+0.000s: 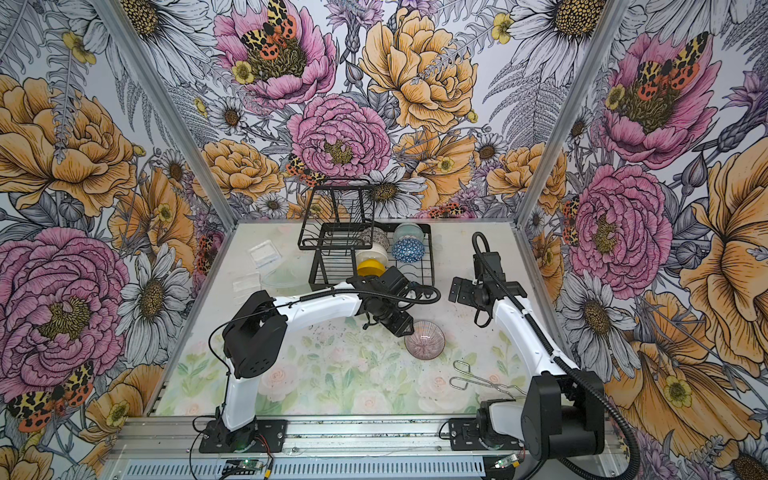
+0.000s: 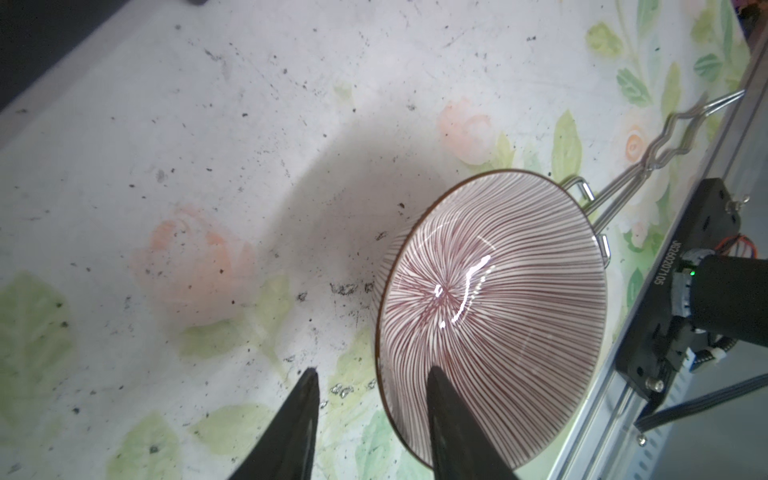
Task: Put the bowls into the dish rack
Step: 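Lower the left gripper onto the brown-striped bowl's rim and close it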
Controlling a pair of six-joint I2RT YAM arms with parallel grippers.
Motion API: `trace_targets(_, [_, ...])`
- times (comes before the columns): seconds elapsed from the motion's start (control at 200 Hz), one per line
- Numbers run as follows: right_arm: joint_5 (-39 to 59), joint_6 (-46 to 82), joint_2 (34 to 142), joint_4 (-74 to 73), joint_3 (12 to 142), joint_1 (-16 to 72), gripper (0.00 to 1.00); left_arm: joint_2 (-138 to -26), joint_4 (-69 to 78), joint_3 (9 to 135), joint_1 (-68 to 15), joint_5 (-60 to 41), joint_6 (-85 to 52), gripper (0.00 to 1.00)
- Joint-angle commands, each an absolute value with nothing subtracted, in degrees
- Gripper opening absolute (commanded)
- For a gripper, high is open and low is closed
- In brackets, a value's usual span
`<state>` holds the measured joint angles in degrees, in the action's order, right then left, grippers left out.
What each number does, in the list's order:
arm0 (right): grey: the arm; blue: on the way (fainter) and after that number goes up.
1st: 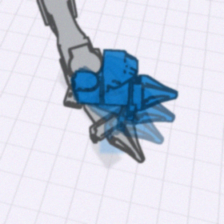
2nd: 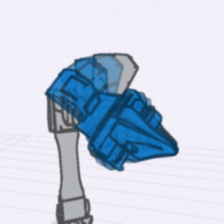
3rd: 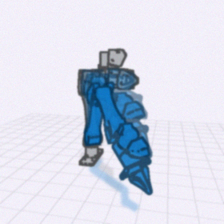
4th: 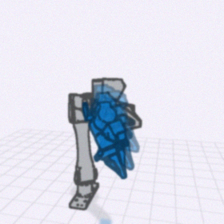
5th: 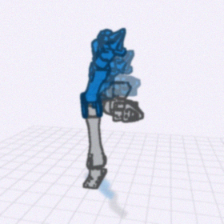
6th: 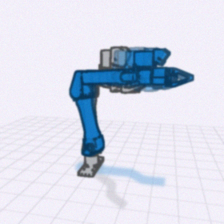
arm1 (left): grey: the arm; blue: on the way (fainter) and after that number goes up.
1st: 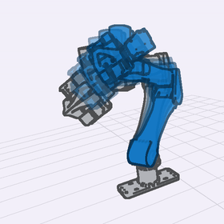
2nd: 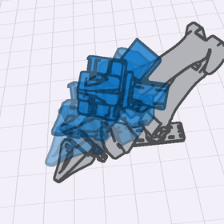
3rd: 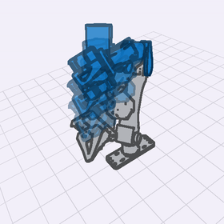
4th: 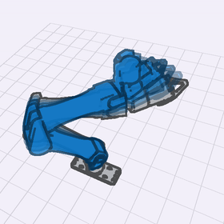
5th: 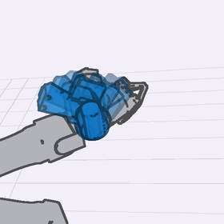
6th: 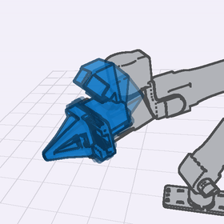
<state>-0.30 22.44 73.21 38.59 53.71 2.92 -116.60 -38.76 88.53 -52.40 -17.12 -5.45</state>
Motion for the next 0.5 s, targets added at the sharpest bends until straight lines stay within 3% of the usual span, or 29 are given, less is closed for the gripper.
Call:
trace_targets(0.0, [-0.33,21.54,72.99,38.41,53.66,2.54,0.99,-118.29,-38.49,89.91,-52.82,-16.69,-5.30,0.39])
trace_targets(0.495, [-0.35,21.20,72.79,38.40,53.45,2.47,0.99,-119.27,-38.42,90.39,-52.82,-17.32,-5.89,0.25])
